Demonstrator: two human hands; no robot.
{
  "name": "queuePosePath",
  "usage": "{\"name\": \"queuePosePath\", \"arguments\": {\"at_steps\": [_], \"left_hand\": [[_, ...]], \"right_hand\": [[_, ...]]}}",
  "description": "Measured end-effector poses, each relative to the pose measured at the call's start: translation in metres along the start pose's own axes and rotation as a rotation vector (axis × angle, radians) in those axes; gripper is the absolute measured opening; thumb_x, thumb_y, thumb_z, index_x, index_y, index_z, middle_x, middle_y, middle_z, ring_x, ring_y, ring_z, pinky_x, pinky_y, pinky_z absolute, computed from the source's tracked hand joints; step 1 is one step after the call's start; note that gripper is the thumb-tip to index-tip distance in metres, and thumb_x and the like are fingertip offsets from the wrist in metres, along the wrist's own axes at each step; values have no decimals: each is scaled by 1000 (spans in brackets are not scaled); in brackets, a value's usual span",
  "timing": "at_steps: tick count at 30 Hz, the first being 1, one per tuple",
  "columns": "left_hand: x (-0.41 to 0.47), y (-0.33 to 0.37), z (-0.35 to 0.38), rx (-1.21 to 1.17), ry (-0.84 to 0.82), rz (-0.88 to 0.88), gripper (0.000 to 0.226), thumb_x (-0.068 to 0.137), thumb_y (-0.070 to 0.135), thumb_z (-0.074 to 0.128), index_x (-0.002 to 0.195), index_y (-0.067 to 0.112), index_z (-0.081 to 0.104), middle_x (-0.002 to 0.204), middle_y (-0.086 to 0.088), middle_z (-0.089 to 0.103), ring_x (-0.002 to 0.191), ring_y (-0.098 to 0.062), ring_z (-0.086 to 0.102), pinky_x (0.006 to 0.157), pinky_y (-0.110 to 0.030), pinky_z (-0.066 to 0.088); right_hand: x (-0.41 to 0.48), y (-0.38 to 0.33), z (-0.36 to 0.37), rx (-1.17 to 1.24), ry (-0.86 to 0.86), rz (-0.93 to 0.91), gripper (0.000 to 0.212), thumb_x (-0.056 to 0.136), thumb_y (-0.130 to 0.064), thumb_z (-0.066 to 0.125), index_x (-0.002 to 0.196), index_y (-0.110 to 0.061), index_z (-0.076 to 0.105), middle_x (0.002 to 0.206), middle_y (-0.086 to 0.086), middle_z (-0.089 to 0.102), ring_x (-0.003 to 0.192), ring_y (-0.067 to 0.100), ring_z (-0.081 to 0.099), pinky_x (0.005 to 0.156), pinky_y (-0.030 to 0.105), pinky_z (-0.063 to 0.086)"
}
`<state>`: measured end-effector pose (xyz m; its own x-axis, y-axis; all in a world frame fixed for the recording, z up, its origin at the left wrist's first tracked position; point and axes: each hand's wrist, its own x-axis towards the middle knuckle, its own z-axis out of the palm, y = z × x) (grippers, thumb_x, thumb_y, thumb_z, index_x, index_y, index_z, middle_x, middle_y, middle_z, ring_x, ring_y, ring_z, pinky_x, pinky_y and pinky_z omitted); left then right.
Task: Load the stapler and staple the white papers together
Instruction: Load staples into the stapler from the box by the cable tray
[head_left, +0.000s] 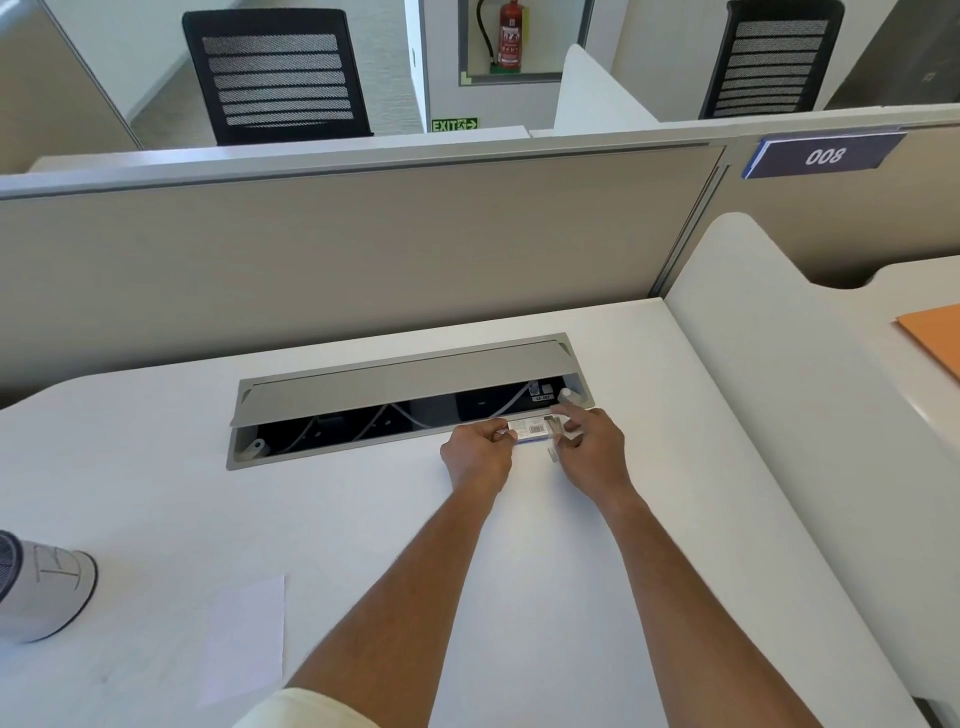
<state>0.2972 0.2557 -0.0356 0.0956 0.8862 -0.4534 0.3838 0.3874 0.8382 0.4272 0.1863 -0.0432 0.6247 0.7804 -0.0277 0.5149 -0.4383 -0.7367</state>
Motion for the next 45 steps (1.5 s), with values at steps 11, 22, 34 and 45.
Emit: {"name": "queuePosePath", "arguments": {"at_steps": [11, 22, 34, 45], "left_hand": [[1, 0, 2, -4, 9, -7, 22, 90, 19, 74, 112, 19, 79, 102, -5, 78, 102, -27, 69, 90, -38, 61], [2, -2, 2, 0, 7, -2, 21, 90, 19, 75, 110, 19, 80, 82, 3, 72, 89, -24, 69, 86, -34, 62], [-2, 2, 0, -1, -5, 5, 21, 87, 19, 78, 108, 18, 80, 70, 14, 66, 80, -20, 66, 89, -39, 61], [-3, 1, -2, -14, -9, 17, 20, 87, 20, 79, 107, 17, 80, 78, 4, 71, 85, -17, 67, 93, -35, 58]], "right_hand": [[5, 3, -12, -42, -73, 37, 38, 79, 3, 66, 111, -15, 77, 95, 1, 64, 84, 14, 60, 86, 15, 41], [-1, 1, 2, 52, 118, 78, 17, 86, -5, 72, 101, -10, 78, 74, 4, 69, 67, 17, 58, 76, 26, 51], [-5, -3, 5, 288, 116, 261, 14, 86, -14, 75, 99, -14, 81, 84, 2, 78, 76, 11, 68, 81, 24, 52], [-4, -4, 4, 309, 110, 279, 11, 85, -15, 77, 95, -18, 82, 86, 1, 79, 85, 15, 71, 93, 29, 53]]}}
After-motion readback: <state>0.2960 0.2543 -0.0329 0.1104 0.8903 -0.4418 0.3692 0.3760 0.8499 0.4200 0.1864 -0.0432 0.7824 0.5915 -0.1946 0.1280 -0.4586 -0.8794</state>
